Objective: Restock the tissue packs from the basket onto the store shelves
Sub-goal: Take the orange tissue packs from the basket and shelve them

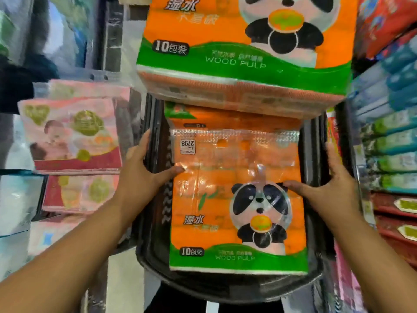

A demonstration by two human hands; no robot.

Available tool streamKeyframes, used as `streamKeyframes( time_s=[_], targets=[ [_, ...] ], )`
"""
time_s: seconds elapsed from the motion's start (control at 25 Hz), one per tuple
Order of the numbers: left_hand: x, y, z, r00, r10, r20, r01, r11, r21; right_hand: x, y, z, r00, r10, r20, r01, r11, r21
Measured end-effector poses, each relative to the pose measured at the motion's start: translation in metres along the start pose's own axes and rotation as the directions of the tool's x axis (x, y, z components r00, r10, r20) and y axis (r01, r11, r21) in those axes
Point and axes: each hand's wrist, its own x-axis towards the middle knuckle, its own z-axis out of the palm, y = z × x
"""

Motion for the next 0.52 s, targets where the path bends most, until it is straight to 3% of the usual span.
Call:
streamKeyframes(
  time_s=[0.28, 0.52],
  targets=[
    [0.092, -0.078, 0.071, 0.998, -0.039, -0.047, 0.038, 0.999, -0.022, 0.109, 0.062, 0.086, 0.997, -0.071, 0.040, 0.071, 0.997, 0.018],
    [0.128, -0.123, 0.104, 0.995, -0.049, -0.092, 0.058, 0.995, 0.087, 0.137, 0.108, 0.151, 0.998, -0.044, 0.038, 0.041, 0.997, 0.069]
  ],
)
